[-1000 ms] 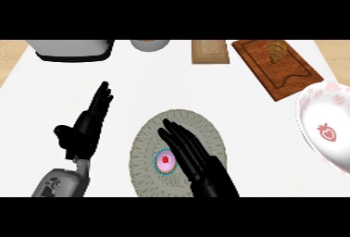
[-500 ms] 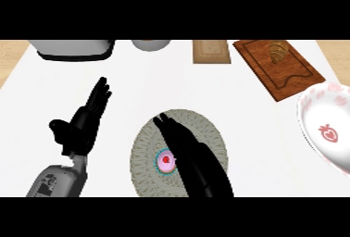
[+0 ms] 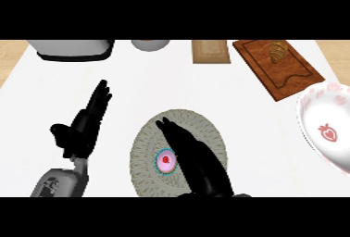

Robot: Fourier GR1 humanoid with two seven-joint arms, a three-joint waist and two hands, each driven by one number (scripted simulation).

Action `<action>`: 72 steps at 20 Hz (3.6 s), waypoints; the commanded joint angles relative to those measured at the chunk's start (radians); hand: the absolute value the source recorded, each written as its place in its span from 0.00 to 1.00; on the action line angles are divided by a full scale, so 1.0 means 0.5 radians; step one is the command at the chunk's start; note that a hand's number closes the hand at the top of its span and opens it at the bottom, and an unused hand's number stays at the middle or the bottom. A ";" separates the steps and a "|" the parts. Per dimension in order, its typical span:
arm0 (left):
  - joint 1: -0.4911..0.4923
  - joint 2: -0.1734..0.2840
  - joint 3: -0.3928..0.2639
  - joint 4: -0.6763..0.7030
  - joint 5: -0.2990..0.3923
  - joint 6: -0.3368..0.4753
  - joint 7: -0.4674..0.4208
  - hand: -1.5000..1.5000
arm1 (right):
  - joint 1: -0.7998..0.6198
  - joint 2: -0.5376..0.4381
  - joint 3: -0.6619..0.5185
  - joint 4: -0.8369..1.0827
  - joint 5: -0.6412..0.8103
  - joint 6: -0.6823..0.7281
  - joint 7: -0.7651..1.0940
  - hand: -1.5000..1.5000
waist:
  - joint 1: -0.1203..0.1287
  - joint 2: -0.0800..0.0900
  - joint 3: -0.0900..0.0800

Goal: Pick the cupcake from the placemat and place it in the bowl

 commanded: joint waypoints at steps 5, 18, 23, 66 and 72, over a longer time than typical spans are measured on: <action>0.106 -0.064 0.019 -0.017 -0.073 -0.047 -0.065 0.50 | 0.186 0.016 0.041 0.004 -0.080 -0.111 -0.228 0.00 | -0.002 -0.001 0.000; 0.039 -0.089 0.164 -0.061 -0.104 -0.148 0.057 0.50 | 0.231 0.017 -0.051 0.215 -0.288 -0.195 -0.453 0.00 | 0.002 0.000 0.000; 0.036 -0.191 0.069 -0.114 -0.242 -0.075 0.142 0.50 | 0.224 0.017 0.069 0.345 -0.321 -0.348 -0.530 0.00 | 0.002 0.000 0.000; 0.131 -0.225 0.288 -0.084 -0.233 -0.169 0.034 0.50 | 0.850 -0.988 0.093 -0.112 -0.492 -0.476 -1.592 1.00 | -0.135 -0.029 0.003; 0.195 -0.236 0.228 -0.148 -0.268 -0.176 0.049 0.50 | 1.294 -1.420 -0.283 -0.636 -0.718 -0.600 -2.131 1.00 | -0.121 -0.028 0.003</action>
